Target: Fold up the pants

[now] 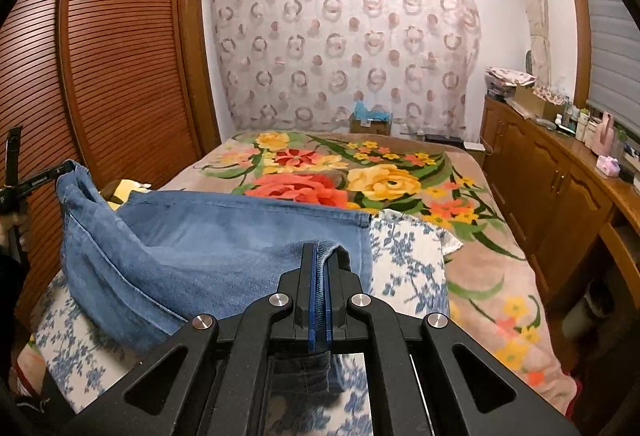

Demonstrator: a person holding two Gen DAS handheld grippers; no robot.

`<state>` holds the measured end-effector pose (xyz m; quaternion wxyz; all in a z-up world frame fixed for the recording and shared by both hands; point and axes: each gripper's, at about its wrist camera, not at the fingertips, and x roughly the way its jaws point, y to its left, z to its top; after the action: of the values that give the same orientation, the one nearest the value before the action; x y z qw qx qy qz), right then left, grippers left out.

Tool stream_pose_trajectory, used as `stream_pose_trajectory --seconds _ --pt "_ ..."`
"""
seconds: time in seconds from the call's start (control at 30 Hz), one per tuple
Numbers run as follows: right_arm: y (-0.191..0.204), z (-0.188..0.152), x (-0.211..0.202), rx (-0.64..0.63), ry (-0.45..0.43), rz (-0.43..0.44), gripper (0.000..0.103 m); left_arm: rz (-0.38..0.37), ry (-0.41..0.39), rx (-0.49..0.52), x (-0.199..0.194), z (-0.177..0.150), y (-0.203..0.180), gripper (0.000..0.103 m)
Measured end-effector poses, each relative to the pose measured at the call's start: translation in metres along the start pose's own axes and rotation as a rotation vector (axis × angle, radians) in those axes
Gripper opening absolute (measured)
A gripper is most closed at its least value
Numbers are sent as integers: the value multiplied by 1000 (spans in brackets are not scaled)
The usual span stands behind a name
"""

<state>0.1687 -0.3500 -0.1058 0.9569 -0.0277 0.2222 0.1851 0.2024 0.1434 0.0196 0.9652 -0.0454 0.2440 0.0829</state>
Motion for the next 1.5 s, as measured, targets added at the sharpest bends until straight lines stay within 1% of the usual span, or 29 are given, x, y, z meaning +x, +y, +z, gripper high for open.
stream_pose_trajectory --seconds 0.4,0.7,0.83,1.0,1.07,1.17,1.2,1.23,1.27,1.3,1.4,1.5 --pt "1 32 50 -33 18 -27 2 9 46 -5 59 18 9 15" --pt "2 44 84 -40 11 -46 2 8 95 -27 93 17 20 15" --pt "1 38 104 -36 38 -56 2 10 119 -21 107 14 20 15" --pt "0 44 130 -46 75 -74 2 7 148 -18 117 12 20 15" --pt "1 49 139 -51 91 -84 2 10 171 -7 121 12 18 21" --pt "3 54 147 -66 111 -100 2 -3 194 -9 120 9 20 32" --pt "5 56 149 -71 116 -104 2 -5 194 -12 119 9 21 43" --pt "5 58 150 -76 122 -109 2 -8 194 -13 116 8 22 51" --pt "5 59 152 -81 128 -114 2 -15 197 -11 114 8 23 53" --pt "7 62 151 -86 134 -117 2 -21 201 -12 111 8 24 56" --pt "8 66 155 -98 149 -125 2 -34 211 -9 104 6 24 74" --pt "8 69 155 -96 158 -125 2 -47 213 10 95 3 18 77"
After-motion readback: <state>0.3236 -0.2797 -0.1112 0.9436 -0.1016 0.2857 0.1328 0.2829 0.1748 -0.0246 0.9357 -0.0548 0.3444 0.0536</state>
